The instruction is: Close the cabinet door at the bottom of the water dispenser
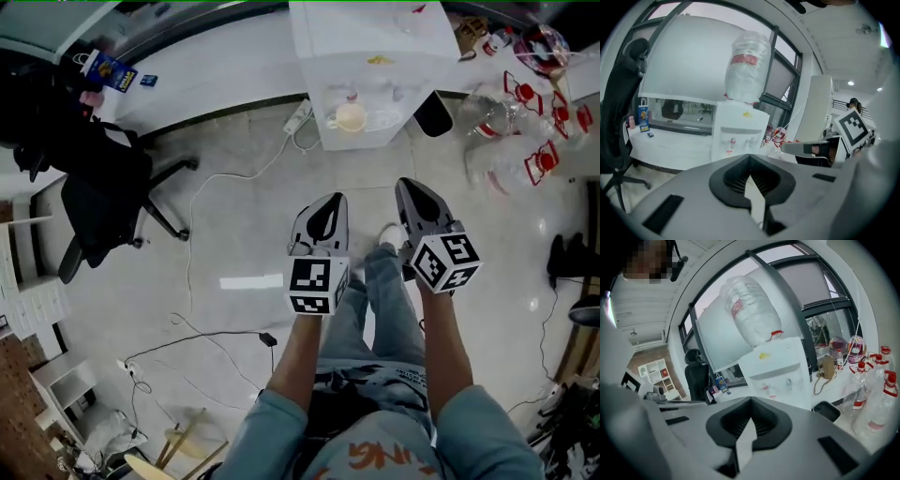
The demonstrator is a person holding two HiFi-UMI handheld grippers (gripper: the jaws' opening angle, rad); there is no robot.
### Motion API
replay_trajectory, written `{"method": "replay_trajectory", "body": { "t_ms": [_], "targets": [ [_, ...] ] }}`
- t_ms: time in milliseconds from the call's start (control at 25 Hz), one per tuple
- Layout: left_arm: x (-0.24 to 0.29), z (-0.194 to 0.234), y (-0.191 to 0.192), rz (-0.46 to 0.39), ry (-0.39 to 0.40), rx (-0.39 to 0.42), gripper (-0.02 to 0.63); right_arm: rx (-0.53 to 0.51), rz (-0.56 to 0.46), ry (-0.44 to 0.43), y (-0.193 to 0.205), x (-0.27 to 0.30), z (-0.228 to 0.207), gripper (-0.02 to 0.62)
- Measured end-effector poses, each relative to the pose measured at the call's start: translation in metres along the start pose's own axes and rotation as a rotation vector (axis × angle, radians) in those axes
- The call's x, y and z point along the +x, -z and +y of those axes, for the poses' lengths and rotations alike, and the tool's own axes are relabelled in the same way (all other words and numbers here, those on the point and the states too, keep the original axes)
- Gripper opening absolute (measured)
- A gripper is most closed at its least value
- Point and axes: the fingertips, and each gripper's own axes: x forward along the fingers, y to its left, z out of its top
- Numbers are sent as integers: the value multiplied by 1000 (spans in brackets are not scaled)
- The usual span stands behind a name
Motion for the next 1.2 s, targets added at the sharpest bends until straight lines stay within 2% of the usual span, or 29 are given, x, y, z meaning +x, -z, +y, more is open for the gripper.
{"method": "replay_trajectory", "body": {
  "t_ms": [120, 280, 560, 680, 800, 1000, 1200],
  "targets": [
    [-26, 0, -40, -47, 19, 11, 8, -37, -23, -31, -34, -11, 36, 28],
    [-49, 2, -96, -148, 23, -1, 8, -146, -53, -55, -84, -16, 69, 28],
    [-89, 10, -185, -299, -43, 12, 8, -173, -212, -18, -168, -48, 97, 28],
    [-108, 21, -214, -351, -82, -37, 8, -188, -253, 0, -196, -56, 107, 29],
    [-120, 33, -239, -383, -130, -81, 8, -244, -290, -6, -225, -60, 126, 29],
    [-138, 15, -269, -415, -148, 73, 8, -323, -338, -23, -254, -68, 146, 29],
    [-140, 1, -278, -436, -135, 140, 8, -376, -345, -35, -262, -65, 159, 29]
  ]
}}
